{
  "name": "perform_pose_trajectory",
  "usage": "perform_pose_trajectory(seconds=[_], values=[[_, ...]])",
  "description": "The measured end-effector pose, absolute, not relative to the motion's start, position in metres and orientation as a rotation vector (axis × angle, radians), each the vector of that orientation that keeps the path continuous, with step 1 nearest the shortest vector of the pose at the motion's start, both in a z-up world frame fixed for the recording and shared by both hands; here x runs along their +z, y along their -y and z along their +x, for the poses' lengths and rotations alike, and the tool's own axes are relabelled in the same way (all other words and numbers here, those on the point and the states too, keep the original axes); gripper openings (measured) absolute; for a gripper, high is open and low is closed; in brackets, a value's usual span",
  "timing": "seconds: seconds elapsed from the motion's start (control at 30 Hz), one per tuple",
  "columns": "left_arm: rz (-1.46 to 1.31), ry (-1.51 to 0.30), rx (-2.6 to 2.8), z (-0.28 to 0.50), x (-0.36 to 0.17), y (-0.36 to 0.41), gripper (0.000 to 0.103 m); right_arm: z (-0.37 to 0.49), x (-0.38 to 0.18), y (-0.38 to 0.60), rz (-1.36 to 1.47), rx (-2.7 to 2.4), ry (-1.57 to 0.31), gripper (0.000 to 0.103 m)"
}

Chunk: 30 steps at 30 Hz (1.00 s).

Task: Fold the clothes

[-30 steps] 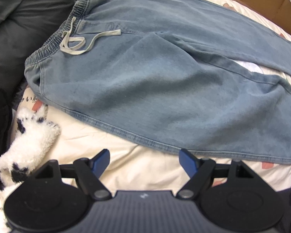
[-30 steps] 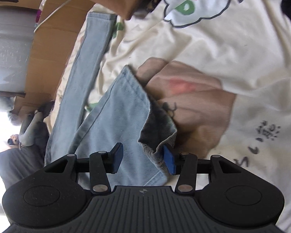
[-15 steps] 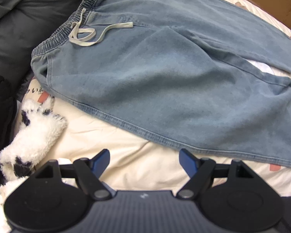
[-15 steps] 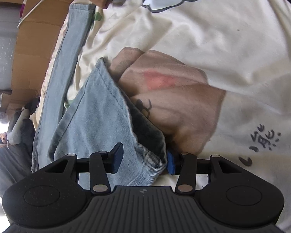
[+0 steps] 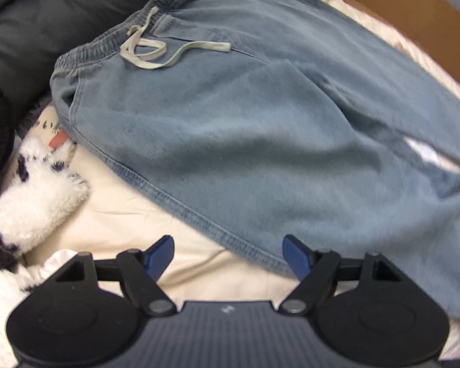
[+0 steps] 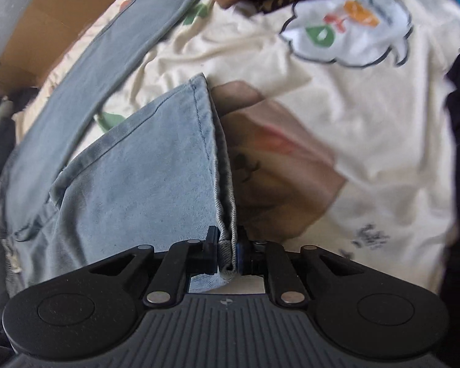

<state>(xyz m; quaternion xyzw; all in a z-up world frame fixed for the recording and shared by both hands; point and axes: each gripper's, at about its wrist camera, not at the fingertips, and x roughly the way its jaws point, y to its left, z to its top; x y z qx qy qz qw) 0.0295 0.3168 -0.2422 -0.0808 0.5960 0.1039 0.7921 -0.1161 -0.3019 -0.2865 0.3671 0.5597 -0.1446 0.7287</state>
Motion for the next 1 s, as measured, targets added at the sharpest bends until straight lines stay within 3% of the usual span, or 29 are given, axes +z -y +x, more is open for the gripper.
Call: perform_pose_trajectory(seconds=[0.6, 0.9, 1.0], values=[[-0.570, -1.209, 0.450, 0.026, -0.268, -0.415, 0.079, -0.161, -0.229, 0.275, 0.685, -0.424, -1.298, 0.009], [-0.717, -1.166, 0.475, 0.026, -0.293, -0.425, 0.071, -0.163, -0.196, 0.267, 0.598, -0.425, -1.308, 0.009], [-0.799, -1.129, 0.486, 0.023, -0.300, -0.431, 0.060, -0.156, -0.189, 0.266, 0.571, -0.434, -1.309, 0.009]])
